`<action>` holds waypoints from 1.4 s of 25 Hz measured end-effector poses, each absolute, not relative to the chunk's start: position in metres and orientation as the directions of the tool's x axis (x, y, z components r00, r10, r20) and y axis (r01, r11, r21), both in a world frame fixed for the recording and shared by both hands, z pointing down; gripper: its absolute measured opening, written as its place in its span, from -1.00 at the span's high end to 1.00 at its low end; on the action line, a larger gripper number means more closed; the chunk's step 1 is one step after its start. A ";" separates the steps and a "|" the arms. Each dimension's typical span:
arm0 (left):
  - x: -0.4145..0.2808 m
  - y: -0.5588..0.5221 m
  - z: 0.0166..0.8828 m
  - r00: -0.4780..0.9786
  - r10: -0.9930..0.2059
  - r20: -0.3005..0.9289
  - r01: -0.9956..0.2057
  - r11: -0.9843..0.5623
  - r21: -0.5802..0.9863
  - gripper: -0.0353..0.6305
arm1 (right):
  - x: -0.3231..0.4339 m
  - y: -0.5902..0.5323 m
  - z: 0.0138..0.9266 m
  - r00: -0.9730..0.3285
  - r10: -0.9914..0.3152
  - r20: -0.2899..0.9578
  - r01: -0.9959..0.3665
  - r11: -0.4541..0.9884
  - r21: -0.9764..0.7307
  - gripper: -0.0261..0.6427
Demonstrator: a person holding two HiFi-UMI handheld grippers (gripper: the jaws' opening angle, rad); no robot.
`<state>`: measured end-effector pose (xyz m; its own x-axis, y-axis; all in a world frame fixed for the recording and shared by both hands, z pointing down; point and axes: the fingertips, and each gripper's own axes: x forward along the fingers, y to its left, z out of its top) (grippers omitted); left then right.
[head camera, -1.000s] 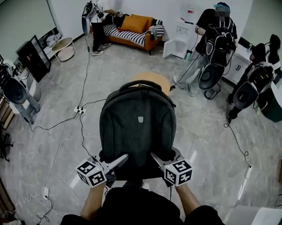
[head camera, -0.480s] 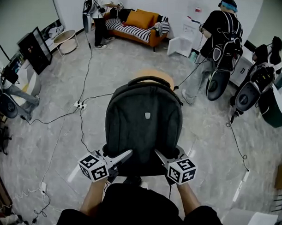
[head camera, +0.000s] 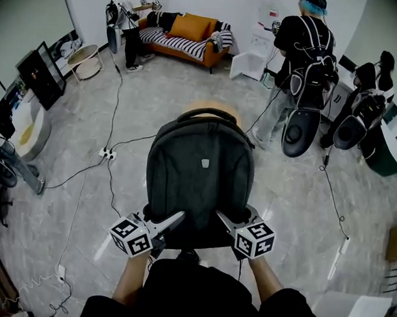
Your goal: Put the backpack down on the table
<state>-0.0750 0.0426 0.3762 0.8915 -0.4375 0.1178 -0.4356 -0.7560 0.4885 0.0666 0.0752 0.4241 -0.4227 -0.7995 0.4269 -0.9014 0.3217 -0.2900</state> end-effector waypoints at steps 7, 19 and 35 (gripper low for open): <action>-0.084 0.023 0.380 0.901 -0.420 0.113 -0.417 -0.759 0.500 -0.25 | 0.057 0.059 0.427 -0.408 -0.800 0.440 -0.908 0.303 -0.290 0.17; -0.095 -0.001 0.390 0.909 -0.405 0.102 -0.398 -0.766 0.505 -0.25 | 0.046 0.038 0.437 -0.387 -0.807 0.446 -0.916 0.282 -0.285 0.17; -0.104 -0.026 0.393 0.912 -0.400 0.096 -0.387 -0.756 0.527 -0.24 | 0.037 0.015 0.438 -0.377 -0.799 0.468 -0.921 0.272 -0.278 0.17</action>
<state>-0.1042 -0.0255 0.3933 0.9116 -0.3996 0.0962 -0.3871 -0.7564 0.5272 0.0373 0.0150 0.4375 -0.3772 -0.7991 0.4681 -0.9212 0.2718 -0.2784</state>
